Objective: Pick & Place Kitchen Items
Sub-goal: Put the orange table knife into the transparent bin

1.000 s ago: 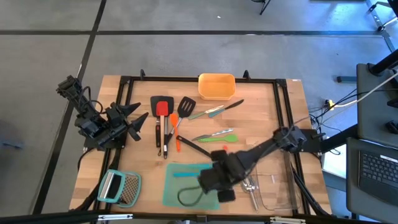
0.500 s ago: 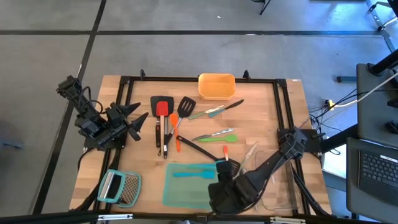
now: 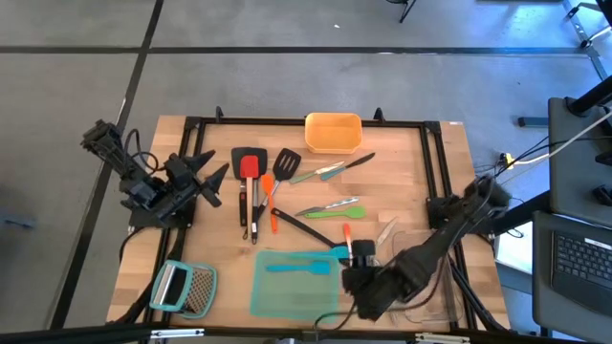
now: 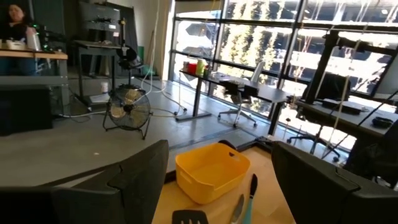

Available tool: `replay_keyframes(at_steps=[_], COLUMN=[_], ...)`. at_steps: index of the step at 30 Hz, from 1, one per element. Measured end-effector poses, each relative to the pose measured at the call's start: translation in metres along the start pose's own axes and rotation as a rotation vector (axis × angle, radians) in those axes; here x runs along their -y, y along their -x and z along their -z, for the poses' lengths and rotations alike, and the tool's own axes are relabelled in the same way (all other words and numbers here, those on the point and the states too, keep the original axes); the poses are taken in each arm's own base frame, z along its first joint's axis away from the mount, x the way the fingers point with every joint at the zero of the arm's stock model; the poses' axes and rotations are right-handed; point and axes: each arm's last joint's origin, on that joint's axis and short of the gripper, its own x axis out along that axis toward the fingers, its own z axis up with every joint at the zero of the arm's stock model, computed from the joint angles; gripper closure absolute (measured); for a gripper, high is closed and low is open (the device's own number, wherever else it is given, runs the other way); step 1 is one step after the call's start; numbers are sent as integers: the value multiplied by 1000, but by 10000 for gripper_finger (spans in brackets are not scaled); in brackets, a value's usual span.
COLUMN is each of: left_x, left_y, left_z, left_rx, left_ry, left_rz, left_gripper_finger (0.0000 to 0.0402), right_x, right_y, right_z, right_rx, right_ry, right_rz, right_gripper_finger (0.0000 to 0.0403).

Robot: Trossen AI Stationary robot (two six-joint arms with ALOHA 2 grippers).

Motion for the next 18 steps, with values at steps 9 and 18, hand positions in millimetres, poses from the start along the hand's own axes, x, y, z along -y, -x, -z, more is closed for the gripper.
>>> replay_keyframes(at_steps=[9,18], left_x=[-3,-1], left_y=[-10,-16], left_z=[-1,3], left_rx=[19,25], left_ry=[-18,-43], left_rz=[-78,-116], left_gripper_finger=[121,121], right_x=[31,43], right_y=[-13,-16], right_z=[54,75], right_rx=[91,-24], right_ry=[-164,114], right_rz=[-152,95], right_gripper_finger=[235,235])
